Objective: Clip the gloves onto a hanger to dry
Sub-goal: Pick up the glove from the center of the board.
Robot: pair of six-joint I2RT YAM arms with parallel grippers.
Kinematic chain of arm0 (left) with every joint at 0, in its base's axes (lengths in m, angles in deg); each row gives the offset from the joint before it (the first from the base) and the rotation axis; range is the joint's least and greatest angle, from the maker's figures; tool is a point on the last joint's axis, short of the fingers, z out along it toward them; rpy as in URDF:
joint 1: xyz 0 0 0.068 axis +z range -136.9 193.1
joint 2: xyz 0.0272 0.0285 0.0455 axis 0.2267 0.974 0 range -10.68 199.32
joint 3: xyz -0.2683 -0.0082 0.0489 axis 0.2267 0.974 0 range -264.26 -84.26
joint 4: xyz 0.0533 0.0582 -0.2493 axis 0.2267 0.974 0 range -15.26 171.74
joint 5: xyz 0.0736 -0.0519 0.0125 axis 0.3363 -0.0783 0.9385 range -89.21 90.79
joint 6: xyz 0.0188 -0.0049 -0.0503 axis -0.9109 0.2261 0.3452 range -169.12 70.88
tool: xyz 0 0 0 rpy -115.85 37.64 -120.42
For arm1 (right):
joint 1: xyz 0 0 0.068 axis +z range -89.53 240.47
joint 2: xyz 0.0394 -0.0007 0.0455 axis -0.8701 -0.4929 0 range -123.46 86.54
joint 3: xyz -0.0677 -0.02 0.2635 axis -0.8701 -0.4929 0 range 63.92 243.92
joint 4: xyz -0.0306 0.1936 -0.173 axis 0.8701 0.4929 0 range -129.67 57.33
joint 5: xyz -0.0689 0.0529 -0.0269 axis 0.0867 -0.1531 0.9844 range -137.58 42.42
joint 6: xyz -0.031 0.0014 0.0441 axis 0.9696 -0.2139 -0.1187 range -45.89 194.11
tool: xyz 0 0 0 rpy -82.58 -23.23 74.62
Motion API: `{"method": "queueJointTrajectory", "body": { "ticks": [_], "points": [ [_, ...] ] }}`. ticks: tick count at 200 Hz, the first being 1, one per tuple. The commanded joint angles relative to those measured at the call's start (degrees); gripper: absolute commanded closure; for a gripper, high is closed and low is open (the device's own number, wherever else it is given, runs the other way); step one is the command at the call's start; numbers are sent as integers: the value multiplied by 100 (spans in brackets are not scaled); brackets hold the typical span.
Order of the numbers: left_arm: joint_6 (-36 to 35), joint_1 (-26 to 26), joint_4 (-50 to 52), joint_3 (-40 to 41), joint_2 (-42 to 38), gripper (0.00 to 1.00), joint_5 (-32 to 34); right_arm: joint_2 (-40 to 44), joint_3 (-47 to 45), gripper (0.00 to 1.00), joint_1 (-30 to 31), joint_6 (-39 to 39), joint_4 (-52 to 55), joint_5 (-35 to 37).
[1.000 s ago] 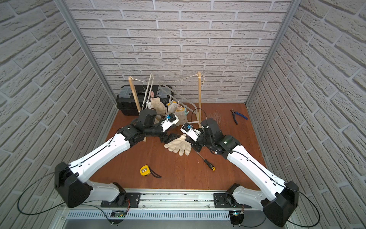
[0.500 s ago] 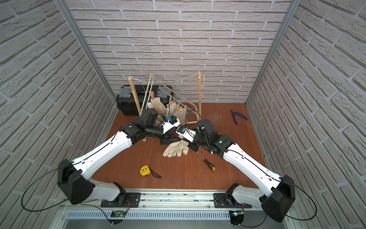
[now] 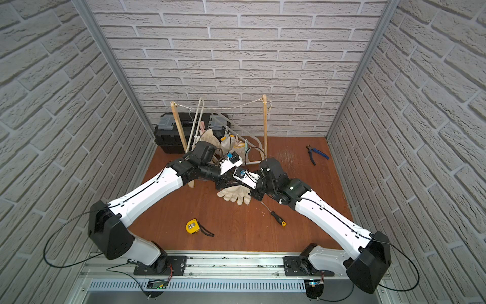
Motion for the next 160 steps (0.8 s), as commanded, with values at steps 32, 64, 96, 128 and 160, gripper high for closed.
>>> {"method": "queueJointTrajectory", "body": {
  "ticks": [32, 64, 96, 128, 160],
  "points": [
    [-150, 107, 97, 43, -185, 100, 127, 68, 91, 97, 48, -36, -456, -112],
    [-180, 132, -7, 72, -301, 100, 364, -63, 189, 85, 31, -209, -395, -47],
    [-155, 148, -753, 480, -686, 100, 968, 7, -93, 61, -206, -1604, -884, 138],
    [-47, 144, -1712, 1044, -1099, 100, 1364, 439, -789, 40, -384, -4074, -1960, -99],
    [43, 101, -2245, 1313, -1236, 100, 1493, 612, -1834, 31, -393, -6376, -3927, -587]
  ]
}}
